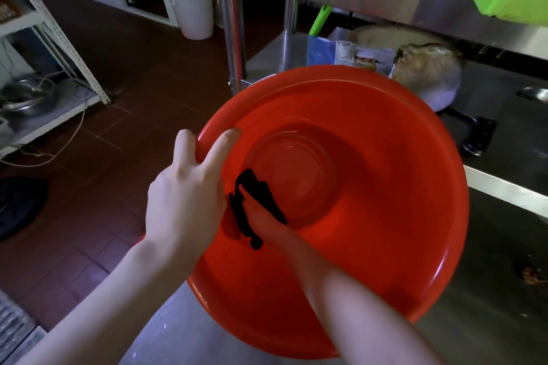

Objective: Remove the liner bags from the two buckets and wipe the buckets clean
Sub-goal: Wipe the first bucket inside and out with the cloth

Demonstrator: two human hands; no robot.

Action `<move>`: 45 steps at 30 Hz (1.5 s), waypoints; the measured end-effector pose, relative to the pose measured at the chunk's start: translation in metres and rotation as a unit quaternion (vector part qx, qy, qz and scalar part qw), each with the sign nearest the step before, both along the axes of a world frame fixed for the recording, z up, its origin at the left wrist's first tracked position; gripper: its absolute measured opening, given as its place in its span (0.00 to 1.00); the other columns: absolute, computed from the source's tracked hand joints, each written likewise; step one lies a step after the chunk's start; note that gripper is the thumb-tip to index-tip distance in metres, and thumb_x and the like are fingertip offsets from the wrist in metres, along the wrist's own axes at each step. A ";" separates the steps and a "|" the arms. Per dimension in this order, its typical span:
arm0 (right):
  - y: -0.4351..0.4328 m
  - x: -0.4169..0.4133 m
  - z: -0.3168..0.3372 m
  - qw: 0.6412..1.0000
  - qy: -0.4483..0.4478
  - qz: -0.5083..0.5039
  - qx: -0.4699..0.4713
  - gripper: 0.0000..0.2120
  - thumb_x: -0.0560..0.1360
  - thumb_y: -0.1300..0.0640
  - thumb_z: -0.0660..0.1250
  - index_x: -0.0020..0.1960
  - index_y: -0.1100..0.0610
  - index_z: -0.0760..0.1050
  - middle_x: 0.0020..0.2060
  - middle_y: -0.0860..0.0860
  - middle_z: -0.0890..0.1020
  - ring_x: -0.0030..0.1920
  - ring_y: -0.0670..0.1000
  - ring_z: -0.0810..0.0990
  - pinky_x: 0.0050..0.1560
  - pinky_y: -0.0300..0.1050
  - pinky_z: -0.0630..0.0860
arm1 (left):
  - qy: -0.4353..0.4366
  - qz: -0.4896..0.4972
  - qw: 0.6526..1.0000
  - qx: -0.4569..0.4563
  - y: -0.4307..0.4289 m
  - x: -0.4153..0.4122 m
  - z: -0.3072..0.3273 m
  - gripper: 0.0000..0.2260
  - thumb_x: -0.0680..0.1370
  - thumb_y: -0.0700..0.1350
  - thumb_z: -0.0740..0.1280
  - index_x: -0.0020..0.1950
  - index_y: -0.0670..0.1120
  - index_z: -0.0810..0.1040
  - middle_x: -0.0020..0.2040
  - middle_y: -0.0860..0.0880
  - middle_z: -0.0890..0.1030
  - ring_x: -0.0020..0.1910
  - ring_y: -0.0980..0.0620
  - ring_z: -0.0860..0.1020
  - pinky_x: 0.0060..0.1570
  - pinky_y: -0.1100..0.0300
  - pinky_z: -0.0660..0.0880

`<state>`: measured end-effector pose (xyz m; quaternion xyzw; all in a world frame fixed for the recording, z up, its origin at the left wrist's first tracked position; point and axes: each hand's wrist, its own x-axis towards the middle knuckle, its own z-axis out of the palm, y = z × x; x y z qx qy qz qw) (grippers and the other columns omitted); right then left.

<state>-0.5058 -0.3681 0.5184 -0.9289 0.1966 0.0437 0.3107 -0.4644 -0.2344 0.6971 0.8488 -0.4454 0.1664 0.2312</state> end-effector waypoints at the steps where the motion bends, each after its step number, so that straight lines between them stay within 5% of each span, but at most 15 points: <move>1: 0.001 -0.010 -0.009 0.997 0.043 -0.010 0.057 0.14 0.84 0.64 0.49 0.61 0.57 0.72 0.59 0.57 0.75 0.63 0.41 0.75 0.66 0.33 0.65 | 0.010 -0.002 1.000 0.008 0.000 -0.001 -0.001 0.31 0.70 0.32 0.66 0.70 0.53 0.69 0.46 0.43 0.64 0.22 0.45 0.63 0.22 0.52 0.72; 2: -0.005 -0.021 -0.012 0.995 0.091 0.025 0.028 0.16 0.84 0.61 0.50 0.68 0.63 0.69 0.67 0.60 0.72 0.71 0.51 0.69 0.73 0.42 0.58 | 0.024 -0.010 1.000 0.017 0.000 -0.002 0.001 0.31 0.70 0.32 0.66 0.70 0.53 0.69 0.46 0.43 0.64 0.22 0.45 0.64 0.22 0.52 0.72; 5: -0.024 -0.062 -0.013 0.957 0.260 0.042 -0.125 0.22 0.81 0.47 0.50 0.73 0.48 0.63 0.74 0.54 0.67 0.73 0.59 0.64 0.72 0.59 0.57 | 0.015 -0.013 0.999 0.028 0.002 -0.002 0.004 0.31 0.70 0.32 0.66 0.70 0.53 0.69 0.45 0.43 0.63 0.22 0.46 0.63 0.22 0.53 0.71; 8: -0.040 -0.080 -0.004 0.918 0.340 -0.047 -0.200 0.23 0.80 0.48 0.52 0.73 0.52 0.66 0.73 0.53 0.67 0.74 0.59 0.60 0.73 0.60 0.48 | 0.021 -0.020 0.999 0.033 0.003 -0.001 0.004 0.30 0.71 0.32 0.66 0.70 0.51 0.69 0.45 0.43 0.64 0.22 0.46 0.63 0.22 0.54 0.70; 12: -0.084 -0.091 0.011 0.847 0.364 -0.069 -0.382 0.27 0.82 0.51 0.47 0.79 0.58 0.50 0.78 0.53 0.54 0.78 0.58 0.44 0.76 0.58 0.37 | 0.030 -0.025 0.999 0.030 0.002 -0.004 0.006 0.31 0.70 0.31 0.66 0.70 0.52 0.69 0.46 0.43 0.64 0.22 0.45 0.64 0.21 0.53 0.71; 17: -0.115 -0.072 0.010 0.896 0.247 -0.134 -0.344 0.33 0.79 0.52 0.53 0.79 0.60 0.45 0.79 0.53 0.50 0.78 0.52 0.43 0.76 0.49 0.40 | 0.039 -0.025 0.999 0.021 -0.002 -0.003 0.006 0.30 0.69 0.31 0.65 0.69 0.51 0.70 0.45 0.43 0.65 0.22 0.44 0.65 0.21 0.51 0.72; 23: -0.131 -0.029 0.008 0.948 0.035 -0.128 -0.290 0.37 0.74 0.52 0.60 0.79 0.53 0.49 0.78 0.49 0.54 0.78 0.49 0.51 0.73 0.51 0.53 | 0.036 -0.023 0.999 0.017 -0.003 0.002 0.005 0.31 0.68 0.31 0.64 0.68 0.52 0.71 0.45 0.45 0.65 0.22 0.43 0.65 0.22 0.50 0.73; 27: -0.115 0.008 0.008 0.955 0.004 -0.068 -0.287 0.35 0.74 0.54 0.60 0.79 0.51 0.51 0.77 0.46 0.58 0.77 0.50 0.52 0.73 0.58 0.50 | 0.024 -0.022 0.999 0.013 -0.004 0.007 0.005 0.30 0.68 0.30 0.64 0.68 0.50 0.72 0.44 0.45 0.65 0.22 0.43 0.64 0.21 0.53 0.72; 32: -0.064 0.016 -0.007 0.950 -0.053 0.117 -0.286 0.20 0.80 0.52 0.56 0.71 0.52 0.69 0.70 0.48 0.71 0.75 0.52 0.60 0.76 0.57 0.43 | 0.022 -0.013 0.999 0.021 -0.004 0.008 0.004 0.30 0.69 0.30 0.65 0.68 0.50 0.73 0.44 0.44 0.65 0.22 0.43 0.64 0.21 0.52 0.72; 35: -0.048 -0.005 -0.020 0.944 0.006 0.191 -0.270 0.20 0.80 0.54 0.56 0.72 0.52 0.68 0.72 0.47 0.69 0.77 0.51 0.56 0.76 0.54 0.40 | 0.025 -0.009 0.999 0.024 -0.004 0.010 0.004 0.30 0.69 0.30 0.66 0.68 0.51 0.72 0.45 0.43 0.66 0.22 0.42 0.65 0.22 0.50 0.73; 38: -0.053 -0.011 -0.017 0.927 0.028 0.226 -0.298 0.20 0.81 0.53 0.54 0.72 0.51 0.66 0.72 0.46 0.67 0.75 0.50 0.58 0.73 0.53 0.51 | 0.028 -0.004 0.999 0.024 -0.002 0.010 0.002 0.30 0.70 0.31 0.65 0.69 0.52 0.72 0.45 0.44 0.65 0.22 0.43 0.65 0.22 0.50 0.73; 41: -0.061 0.011 0.000 0.941 -0.004 0.136 -0.308 0.21 0.82 0.49 0.53 0.73 0.51 0.65 0.73 0.47 0.66 0.74 0.50 0.60 0.68 0.52 0.59 | 0.020 -0.006 0.999 0.026 0.001 0.010 0.000 0.29 0.70 0.32 0.65 0.68 0.52 0.72 0.45 0.44 0.65 0.22 0.43 0.64 0.22 0.52 0.72; 45: -0.090 0.030 0.020 0.962 0.005 -0.029 -0.273 0.28 0.79 0.42 0.57 0.76 0.50 0.58 0.77 0.47 0.57 0.75 0.53 0.56 0.70 0.59 0.58 | 0.018 0.009 0.999 0.030 0.001 0.011 -0.001 0.29 0.71 0.32 0.65 0.69 0.52 0.71 0.45 0.44 0.65 0.22 0.43 0.65 0.22 0.53 0.72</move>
